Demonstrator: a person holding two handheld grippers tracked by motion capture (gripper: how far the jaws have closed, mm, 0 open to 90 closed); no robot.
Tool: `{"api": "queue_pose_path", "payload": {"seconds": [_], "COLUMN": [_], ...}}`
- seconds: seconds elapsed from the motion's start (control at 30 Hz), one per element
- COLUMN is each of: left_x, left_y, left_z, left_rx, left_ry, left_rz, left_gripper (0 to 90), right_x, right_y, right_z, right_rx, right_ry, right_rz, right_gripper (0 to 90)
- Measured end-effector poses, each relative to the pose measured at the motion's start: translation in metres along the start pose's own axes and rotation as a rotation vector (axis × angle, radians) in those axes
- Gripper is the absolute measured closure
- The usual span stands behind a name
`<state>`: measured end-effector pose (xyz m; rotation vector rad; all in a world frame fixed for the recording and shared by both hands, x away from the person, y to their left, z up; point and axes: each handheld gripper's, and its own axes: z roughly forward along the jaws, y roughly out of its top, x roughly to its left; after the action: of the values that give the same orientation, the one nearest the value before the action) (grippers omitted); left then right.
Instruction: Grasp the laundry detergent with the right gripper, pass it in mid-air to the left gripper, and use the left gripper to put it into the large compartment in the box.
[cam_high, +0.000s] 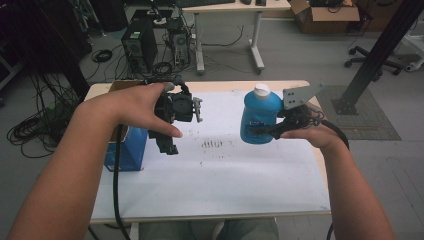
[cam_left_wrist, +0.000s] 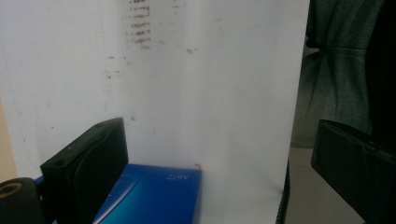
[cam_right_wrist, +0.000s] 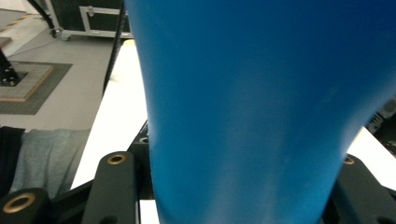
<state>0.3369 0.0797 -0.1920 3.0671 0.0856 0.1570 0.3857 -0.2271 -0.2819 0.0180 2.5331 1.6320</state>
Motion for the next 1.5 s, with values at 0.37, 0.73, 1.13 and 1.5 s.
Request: {"api": "queue_pose_path", "payload": {"seconds": [0.37,0.73,1.13,1.5], "left_x": [0.002,0.003,0.006,0.005], "left_y": [0.01,0.013,0.019,0.025], "left_z": [-0.01,-0.015,-0.018,-0.021], "left_rx": [0.0,-0.006,-0.002,0.004], "left_ry": [0.003,0.002,0.004,0.008], "left_rz": [0.009,0.007,0.004,0.01], "left_gripper": [4.4,4.7,4.5,4.4], "right_x": [0.005,0.009,0.014,0.018], "right_y": [-0.001,-0.002,-0.005,-0.01], "right_z": [0.013,0.032,0.052,0.077], "right_rx": [-0.002,-0.014,-0.03,-0.025], "right_ry": [0.038,0.077,0.106,0.142], "right_rz": [-0.019,-0.027,-0.036,-0.043], "right_gripper": [45.7,45.7,45.6,45.6]}}
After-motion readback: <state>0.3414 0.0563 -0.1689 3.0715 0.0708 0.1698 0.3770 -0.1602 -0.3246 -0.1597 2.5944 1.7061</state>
